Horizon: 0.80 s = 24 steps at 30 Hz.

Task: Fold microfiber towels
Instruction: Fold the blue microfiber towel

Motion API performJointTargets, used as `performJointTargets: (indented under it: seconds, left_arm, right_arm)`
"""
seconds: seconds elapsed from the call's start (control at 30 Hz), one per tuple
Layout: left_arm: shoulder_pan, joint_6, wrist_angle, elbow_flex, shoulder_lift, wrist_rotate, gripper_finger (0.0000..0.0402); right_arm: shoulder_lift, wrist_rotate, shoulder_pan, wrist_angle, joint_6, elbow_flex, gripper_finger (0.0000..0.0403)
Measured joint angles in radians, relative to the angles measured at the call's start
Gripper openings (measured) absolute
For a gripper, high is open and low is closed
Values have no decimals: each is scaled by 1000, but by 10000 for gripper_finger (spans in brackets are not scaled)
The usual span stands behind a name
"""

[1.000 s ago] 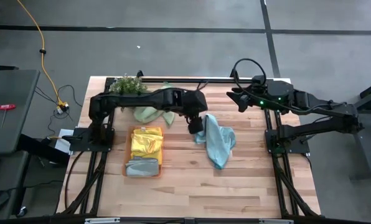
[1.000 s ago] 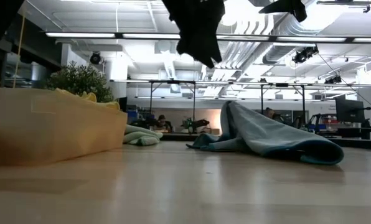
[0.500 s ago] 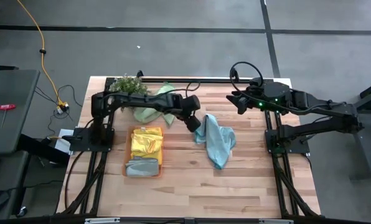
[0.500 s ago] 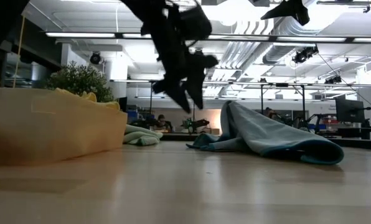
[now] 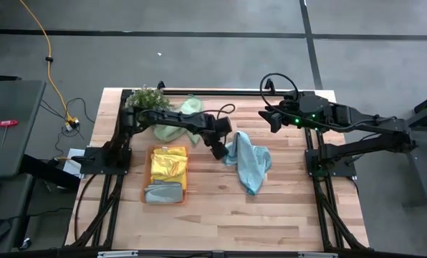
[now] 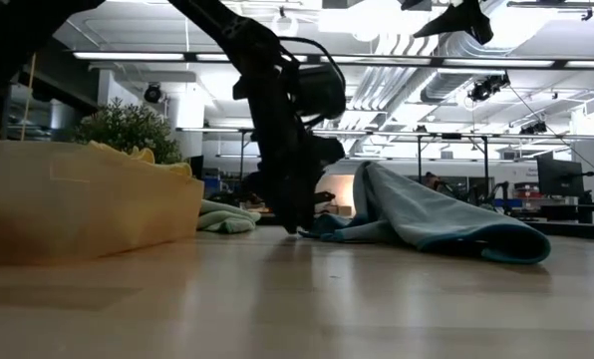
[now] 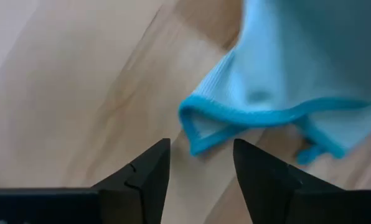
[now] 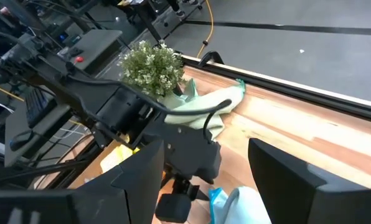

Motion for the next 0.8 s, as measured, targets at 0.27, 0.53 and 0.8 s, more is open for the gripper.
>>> performJointTargets:
  seconds: [0.27,0.53,0.8]
  left_arm:
    - [-25,61,-2,3,23,-82,126]
    - [-52,143,-26,1,-3,-83,10]
    - [-50,167,-112,100,-238,15,1]
  right_arm:
    - [2,13,-1,0,0,0,226]
    - [2,13,-1,-1,-1,0,226]
    - [2,13,-2,-1,-8,0,226]
